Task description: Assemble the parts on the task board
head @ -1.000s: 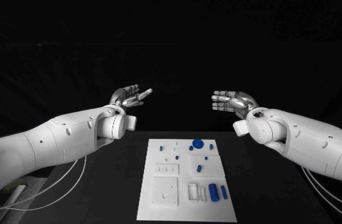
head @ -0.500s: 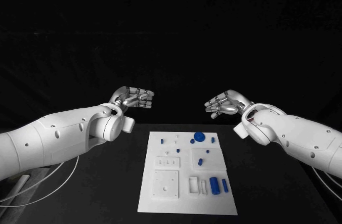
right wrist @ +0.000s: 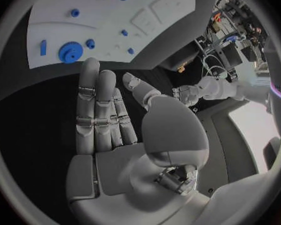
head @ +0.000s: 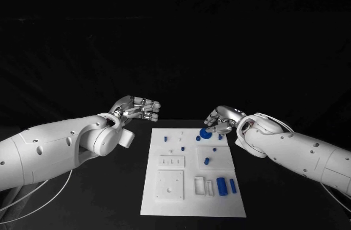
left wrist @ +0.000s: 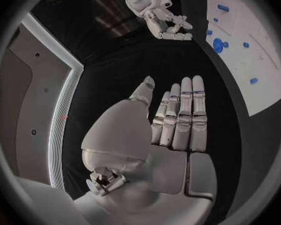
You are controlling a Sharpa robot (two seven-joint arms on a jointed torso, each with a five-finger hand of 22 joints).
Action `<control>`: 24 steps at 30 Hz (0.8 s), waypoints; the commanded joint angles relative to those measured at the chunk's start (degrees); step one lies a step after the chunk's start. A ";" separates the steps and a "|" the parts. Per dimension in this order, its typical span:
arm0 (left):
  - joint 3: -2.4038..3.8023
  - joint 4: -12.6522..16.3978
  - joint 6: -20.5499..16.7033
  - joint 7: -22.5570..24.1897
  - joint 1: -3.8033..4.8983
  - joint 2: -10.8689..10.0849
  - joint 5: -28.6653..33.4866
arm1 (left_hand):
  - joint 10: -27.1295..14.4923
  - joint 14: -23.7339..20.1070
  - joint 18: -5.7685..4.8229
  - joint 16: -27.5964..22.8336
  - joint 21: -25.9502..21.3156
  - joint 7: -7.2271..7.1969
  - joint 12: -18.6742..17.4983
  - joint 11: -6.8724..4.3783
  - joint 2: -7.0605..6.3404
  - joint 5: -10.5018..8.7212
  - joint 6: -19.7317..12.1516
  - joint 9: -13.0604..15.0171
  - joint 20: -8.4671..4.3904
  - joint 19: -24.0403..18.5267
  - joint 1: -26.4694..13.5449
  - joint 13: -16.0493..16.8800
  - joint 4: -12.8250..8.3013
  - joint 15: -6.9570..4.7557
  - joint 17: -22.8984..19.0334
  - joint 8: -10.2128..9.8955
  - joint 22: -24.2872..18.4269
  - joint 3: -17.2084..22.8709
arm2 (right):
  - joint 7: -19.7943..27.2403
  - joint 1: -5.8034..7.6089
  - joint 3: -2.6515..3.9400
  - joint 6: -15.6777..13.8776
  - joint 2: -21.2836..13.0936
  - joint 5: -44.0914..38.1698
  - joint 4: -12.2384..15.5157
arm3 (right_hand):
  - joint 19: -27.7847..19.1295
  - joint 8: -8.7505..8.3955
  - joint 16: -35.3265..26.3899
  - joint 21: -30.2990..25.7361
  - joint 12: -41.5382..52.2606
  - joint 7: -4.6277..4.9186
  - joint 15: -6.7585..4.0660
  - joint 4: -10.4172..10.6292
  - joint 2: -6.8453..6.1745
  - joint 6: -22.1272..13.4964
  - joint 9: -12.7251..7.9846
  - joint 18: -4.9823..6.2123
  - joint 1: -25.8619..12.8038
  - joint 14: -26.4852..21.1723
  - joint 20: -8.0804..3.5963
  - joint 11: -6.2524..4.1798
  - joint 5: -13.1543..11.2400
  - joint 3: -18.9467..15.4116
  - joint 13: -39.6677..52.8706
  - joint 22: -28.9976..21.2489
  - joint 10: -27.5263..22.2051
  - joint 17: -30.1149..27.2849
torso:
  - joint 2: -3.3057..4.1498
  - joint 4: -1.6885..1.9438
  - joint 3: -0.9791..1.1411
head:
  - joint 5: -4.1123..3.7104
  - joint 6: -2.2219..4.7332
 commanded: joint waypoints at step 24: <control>0.08 5.62 2.88 0.20 0.06 -1.95 -1.44 | -0.53 0.50 -0.46 0.10 0.85 0.01 0.36 0.12 0.16 -0.25 -0.61 0.00 -0.08 -0.48 -0.43 0.09 -0.65 -0.03 0.27 0.18 -0.06 -0.67 | -12.76 -2.58 0.04 -11.24 4.65 -23.80 -2.79 | -0.36 -0.18 6.15 1.68 0.08 -0.18 0.14 1.86 -5.42 1.19 -0.01 -0.59 1.07 -0.98 -0.34 -0.41 -3.32 8.45 0.03 8.96 1.55 -0.62 | 5.45 1.95 0.11 | -1.00 -0.08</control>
